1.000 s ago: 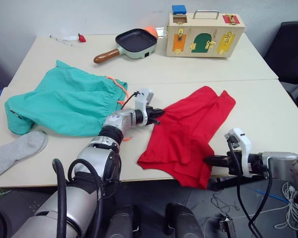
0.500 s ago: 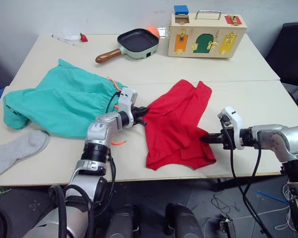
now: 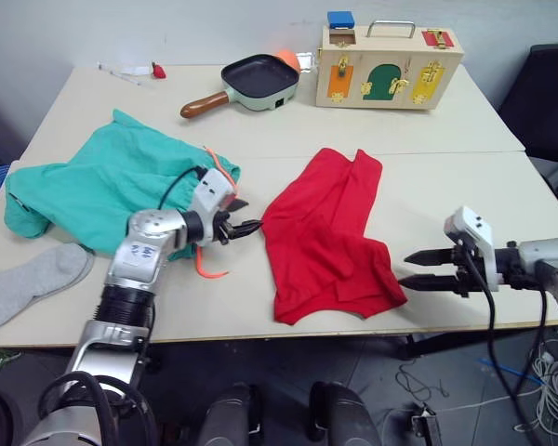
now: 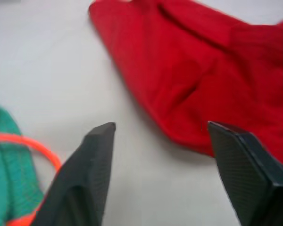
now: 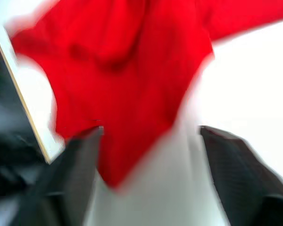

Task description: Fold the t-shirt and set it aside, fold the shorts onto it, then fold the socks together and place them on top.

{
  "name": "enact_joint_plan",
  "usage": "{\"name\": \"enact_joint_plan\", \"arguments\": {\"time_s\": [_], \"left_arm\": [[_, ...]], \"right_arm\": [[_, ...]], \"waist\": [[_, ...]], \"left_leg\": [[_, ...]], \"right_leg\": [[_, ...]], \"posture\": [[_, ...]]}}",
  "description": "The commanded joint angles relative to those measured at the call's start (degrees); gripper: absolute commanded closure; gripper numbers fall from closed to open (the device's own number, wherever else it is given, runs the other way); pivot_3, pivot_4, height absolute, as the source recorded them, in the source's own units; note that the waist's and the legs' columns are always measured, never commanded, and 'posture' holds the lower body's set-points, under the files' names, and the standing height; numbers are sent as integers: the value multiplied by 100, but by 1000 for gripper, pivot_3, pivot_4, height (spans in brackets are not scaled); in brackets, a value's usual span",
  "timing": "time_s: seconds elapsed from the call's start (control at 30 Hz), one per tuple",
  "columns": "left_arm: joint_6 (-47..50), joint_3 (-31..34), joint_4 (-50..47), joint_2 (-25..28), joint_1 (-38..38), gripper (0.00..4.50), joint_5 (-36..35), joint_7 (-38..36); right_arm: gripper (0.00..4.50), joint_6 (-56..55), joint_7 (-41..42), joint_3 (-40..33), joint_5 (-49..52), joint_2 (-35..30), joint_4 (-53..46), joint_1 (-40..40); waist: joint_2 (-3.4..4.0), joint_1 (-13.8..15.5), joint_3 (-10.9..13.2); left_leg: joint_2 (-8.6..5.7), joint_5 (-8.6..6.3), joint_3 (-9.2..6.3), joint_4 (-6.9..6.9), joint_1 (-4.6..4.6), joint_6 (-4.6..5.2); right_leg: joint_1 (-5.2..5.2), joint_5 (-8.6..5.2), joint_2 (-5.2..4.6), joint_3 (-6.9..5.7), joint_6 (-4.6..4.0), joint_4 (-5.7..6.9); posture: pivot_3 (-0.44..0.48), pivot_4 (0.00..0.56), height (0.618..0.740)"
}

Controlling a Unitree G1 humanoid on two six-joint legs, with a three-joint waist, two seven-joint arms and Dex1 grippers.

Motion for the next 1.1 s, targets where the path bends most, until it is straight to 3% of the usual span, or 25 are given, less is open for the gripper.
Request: {"name": "enact_joint_plan", "arguments": {"time_s": [0.03,0.13,0.23,0.37,0.63,0.93,1.03,1.1], "left_arm": [[-1580,-271,94,365,51,1325,158,-881],[-2593,-499,493,519,42,974,353,-1236],[-3700,-821,995,596,9,104,676,-1517],[-4691,-1136,1665,475,-134,30,855,-1798],[-5325,-1500,2268,-116,-493,30,1032,-1974],[-5350,-1688,2375,-505,-567,30,804,-2557],[-5344,-1708,2415,-610,-533,0,701,-2683],[-5244,-1702,2406,-662,-480,430,602,-2764]], "right_arm": [[35,-2721,239,-240,-623,115,986,-75],[0,-4365,264,-146,-973,326,1882,-308],[0,-5865,341,38,-1289,556,2717,-574],[0,-7081,530,299,-1429,898,3444,-824],[0,-8104,535,665,-1427,1518,3906,-1114],[0,-8065,456,1006,-1624,1910,4231,-1400],[599,-7857,637,1083,-1370,1964,3973,-1326],[1251,-7752,694,1099,-1233,1980,3777,-1253]], "waist": [[1,-10,0],[1,-21,1],[1,-36,1],[1,-79,1],[2,-153,-1],[-2,-199,-6],[-3,-203,-6],[-3,-196,-6]], "left_leg": [[0,0,4,-1,2,0],[2,1,20,-9,18,0],[3,1,35,-22,45,1],[6,2,45,-33,67,2],[17,-5,3,-29,111,-5],[20,-5,-8,-24,120,-6],[22,-6,-10,-24,124,-8],[22,-6,-12,-24,124,-8]], "right_leg": [[-1,0,1,1,0,0],[-1,0,3,11,0,4],[11,0,2,25,-1,7],[24,-1,-6,30,-1,5],[100,-2,-23,25,-5,-13],[113,-4,-20,23,-8,-8],[116,-6,-20,26,-11,-8],[115,-6,-21,27,-12,-7]], "posture": [[0,150,740],[0,150,740],[0,150,740],[0,150,740],[0,150,740],[0,150,740],[0,150,740],[0,150,740]]}}
